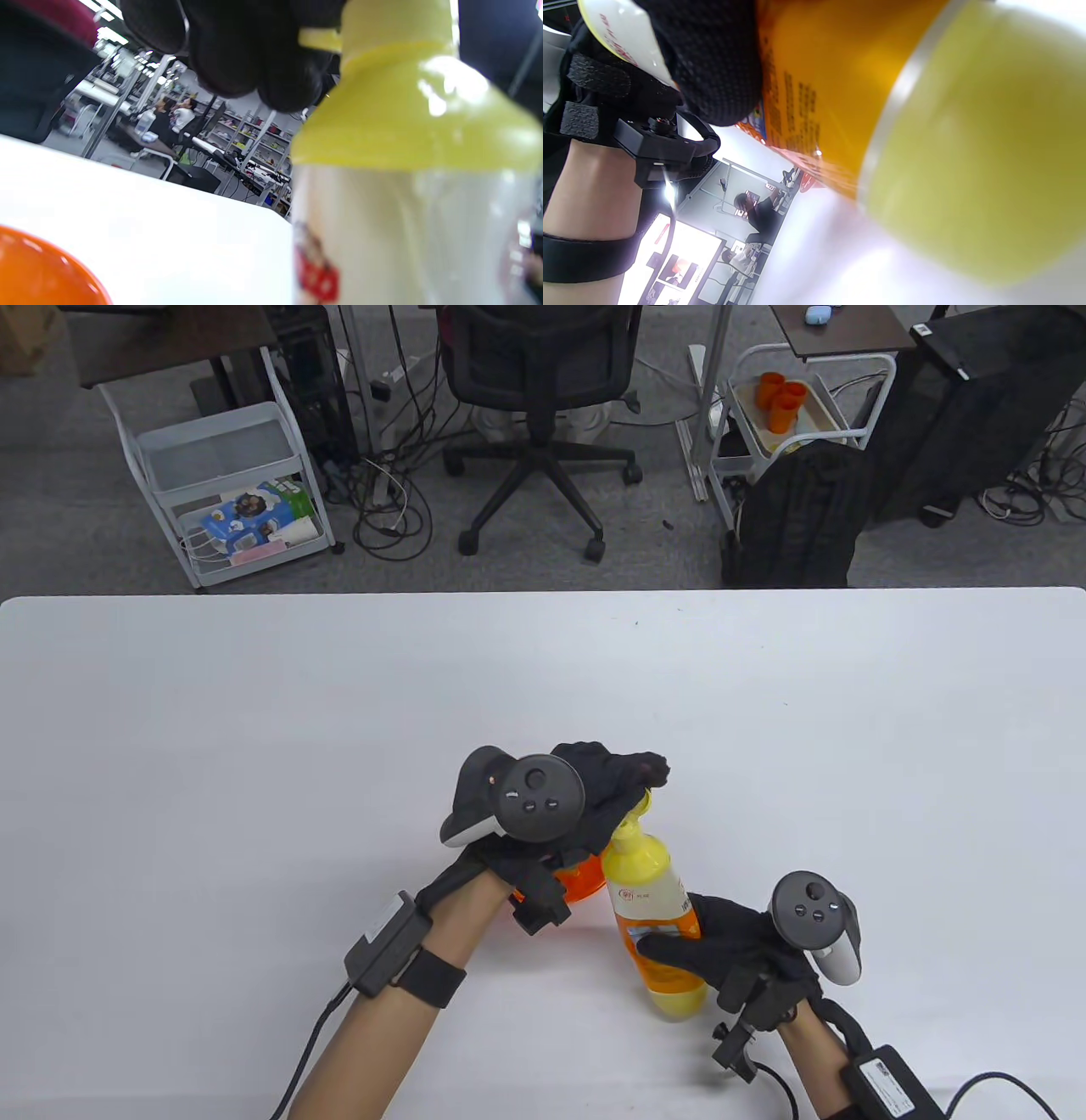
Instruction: Squeeze dish soap on sponge and spread
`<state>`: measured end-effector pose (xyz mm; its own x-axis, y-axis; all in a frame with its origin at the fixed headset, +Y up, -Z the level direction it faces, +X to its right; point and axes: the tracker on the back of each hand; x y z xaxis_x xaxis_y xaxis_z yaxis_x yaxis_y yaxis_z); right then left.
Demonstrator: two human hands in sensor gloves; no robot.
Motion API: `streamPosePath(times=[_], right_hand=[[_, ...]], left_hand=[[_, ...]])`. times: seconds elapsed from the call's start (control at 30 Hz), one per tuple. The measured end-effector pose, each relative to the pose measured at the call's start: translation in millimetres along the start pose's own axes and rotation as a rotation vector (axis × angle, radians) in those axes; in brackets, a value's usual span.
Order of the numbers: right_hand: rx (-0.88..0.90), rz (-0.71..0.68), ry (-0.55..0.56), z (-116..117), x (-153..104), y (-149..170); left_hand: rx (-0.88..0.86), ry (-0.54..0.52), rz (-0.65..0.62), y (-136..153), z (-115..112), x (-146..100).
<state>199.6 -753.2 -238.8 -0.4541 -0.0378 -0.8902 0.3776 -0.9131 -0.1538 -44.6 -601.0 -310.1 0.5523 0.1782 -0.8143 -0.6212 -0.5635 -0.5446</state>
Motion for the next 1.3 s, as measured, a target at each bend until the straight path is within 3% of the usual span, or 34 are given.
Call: streamPosePath(times=[0.07, 0.17, 0.27, 0.43, 0.6, 0.93, 1.17, 1.3], right_hand=[[-0.024, 0.009, 0.02, -2, -2, 0], [-0.064, 0.015, 0.058, -6, -6, -2], [-0.116, 0.024, 0.12, -12, -9, -5], [-0.259, 0.049, 0.219, -18, -12, -14], [-0.431, 0.083, 0.312, -21, -12, -22], [-0.934, 0.109, 0.429, -18, 23, -70], [-1.284, 0.162, 0.433, -5, 62, -87], [-1.379, 0.176, 0.435, 0, 76, -88]], left_hand=[[0.018, -0.015, 0.116, 8, 4, -3], [0.226, -0.128, 0.168, 18, 13, -23], [0.421, -0.171, 0.224, 32, 16, -69], [0.606, -0.108, 0.35, 63, 6, -146], [0.655, -0.033, 0.425, 87, -15, -193], [0.677, 0.092, 0.452, 105, -38, -200], [0.656, 0.07, 0.461, 110, -31, -201], [0.645, 0.059, 0.469, 112, -28, -202]])
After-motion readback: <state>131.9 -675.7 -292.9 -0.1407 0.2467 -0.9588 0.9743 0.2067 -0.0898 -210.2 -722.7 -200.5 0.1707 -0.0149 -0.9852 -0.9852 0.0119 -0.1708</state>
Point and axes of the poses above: the tracker on the back of each hand, its own y axis roughly to the little-finger side, its own x axis roughly from the wrist to the fingertips, z = x × y, and after that the axes turned 4 degrees about z, right-handed
